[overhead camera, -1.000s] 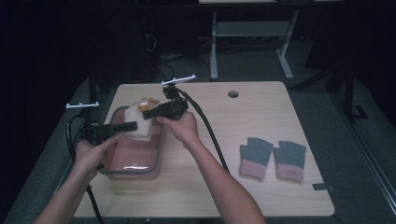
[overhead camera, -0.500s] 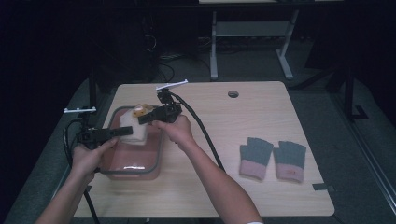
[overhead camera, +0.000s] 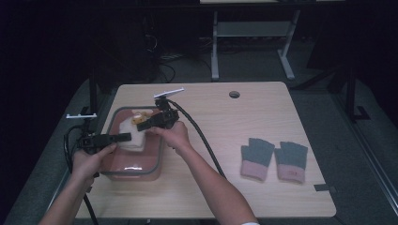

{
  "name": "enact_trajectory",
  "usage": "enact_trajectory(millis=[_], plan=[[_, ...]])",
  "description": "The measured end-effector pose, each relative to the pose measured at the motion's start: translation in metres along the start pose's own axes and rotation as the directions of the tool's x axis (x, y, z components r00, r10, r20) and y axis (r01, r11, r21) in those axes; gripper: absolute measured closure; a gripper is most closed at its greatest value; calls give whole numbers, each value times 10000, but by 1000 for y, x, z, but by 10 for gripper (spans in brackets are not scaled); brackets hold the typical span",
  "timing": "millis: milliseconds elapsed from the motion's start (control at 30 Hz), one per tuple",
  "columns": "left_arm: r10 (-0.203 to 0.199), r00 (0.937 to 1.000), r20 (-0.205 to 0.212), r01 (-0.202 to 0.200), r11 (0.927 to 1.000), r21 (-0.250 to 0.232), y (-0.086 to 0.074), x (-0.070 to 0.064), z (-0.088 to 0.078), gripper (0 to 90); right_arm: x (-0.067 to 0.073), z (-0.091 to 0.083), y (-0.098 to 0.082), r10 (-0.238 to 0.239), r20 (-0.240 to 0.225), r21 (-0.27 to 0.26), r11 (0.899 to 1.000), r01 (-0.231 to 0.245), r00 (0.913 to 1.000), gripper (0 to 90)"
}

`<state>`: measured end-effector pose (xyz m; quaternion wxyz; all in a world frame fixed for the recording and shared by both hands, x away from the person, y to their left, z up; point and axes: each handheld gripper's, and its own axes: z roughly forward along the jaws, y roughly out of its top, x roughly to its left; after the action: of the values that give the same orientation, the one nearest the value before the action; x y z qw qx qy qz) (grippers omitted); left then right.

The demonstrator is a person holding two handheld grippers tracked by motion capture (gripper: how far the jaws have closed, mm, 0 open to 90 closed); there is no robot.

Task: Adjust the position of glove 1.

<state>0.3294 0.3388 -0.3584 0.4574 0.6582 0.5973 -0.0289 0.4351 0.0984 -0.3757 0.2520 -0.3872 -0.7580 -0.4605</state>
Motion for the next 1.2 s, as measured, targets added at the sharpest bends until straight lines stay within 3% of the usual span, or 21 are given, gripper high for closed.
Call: enact_trajectory(millis=[333,600,867,1200], plan=[[-358,9991,-210,364,9989,290,-11,11,6,684,-9,15,-6,71,305,530,9986,-88,9995,825],[-520,9967,-628,551,9973,490,-16,14,10,684,-10,23,-9,-28,684,850,9964,-31,9977,795],[-528,9952,-822,585,9959,689,-20,16,15,684,-8,21,-10,-270,1143,1142,9934,139,9931,751],[-317,9923,-1200,456,9923,1151,-21,15,20,684,-7,7,-10,-594,1940,1358,9902,332,9792,652]])
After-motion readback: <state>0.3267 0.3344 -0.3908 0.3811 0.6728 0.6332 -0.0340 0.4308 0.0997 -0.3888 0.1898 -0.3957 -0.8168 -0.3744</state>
